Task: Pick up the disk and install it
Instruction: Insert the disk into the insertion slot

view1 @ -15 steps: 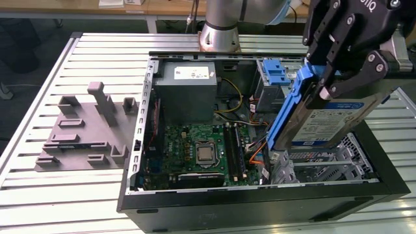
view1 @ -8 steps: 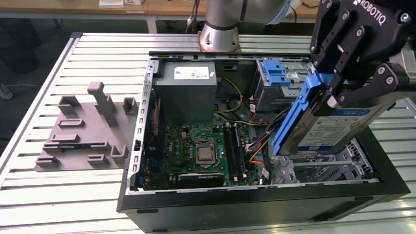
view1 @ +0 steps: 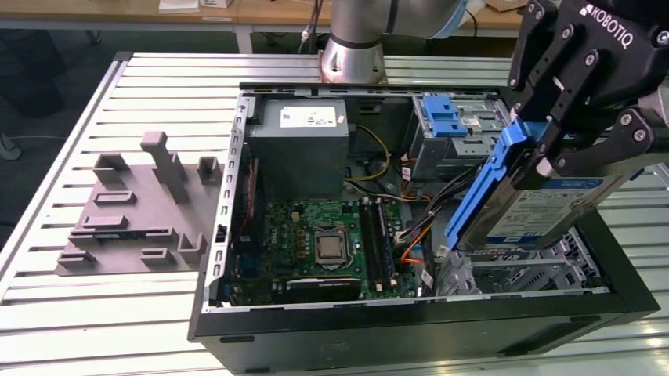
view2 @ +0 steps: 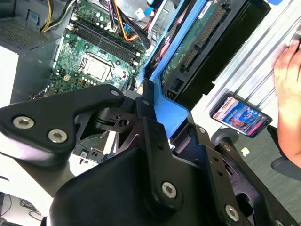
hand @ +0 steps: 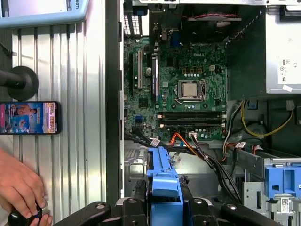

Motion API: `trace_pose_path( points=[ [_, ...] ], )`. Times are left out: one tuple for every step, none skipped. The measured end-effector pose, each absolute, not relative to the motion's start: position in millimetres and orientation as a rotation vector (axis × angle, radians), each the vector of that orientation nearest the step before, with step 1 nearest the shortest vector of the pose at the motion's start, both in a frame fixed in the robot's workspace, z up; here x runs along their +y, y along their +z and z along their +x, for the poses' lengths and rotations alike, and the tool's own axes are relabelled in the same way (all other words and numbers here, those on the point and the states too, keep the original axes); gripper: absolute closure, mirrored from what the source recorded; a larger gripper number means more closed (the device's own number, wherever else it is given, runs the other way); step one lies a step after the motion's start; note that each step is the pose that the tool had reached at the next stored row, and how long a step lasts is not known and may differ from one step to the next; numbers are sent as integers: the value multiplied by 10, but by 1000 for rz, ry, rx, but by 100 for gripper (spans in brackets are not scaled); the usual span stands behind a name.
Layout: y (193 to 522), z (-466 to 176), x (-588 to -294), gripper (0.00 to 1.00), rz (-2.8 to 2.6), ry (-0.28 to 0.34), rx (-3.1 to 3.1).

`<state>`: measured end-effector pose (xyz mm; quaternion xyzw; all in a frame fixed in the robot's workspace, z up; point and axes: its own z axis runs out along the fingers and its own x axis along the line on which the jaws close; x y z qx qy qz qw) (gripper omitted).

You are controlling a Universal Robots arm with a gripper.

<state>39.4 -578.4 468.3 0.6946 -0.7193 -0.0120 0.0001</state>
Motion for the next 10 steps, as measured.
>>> trace_pose_path(
  points=[
    [4682,396,-5784,64,2182,-38,-2259],
    [4681,405,-5784,64,2182,-38,-2259],
    [4678,416,-5784,64,2182,-38,-2259],
    [4672,427,-5784,64,2182,-38,-2260],
    [4667,437,-5784,64,2182,-38,-2259],
    [4660,444,-5784,64,2182,-38,-2259],
    [4651,451,-5784,64,2182,-38,-2259],
    [4642,462,-5784,64,2182,-38,-2260],
    [4633,477,-5784,64,2182,-38,-2259],
    [4623,494,-5784,64,2182,-38,-2259]
  ],
)
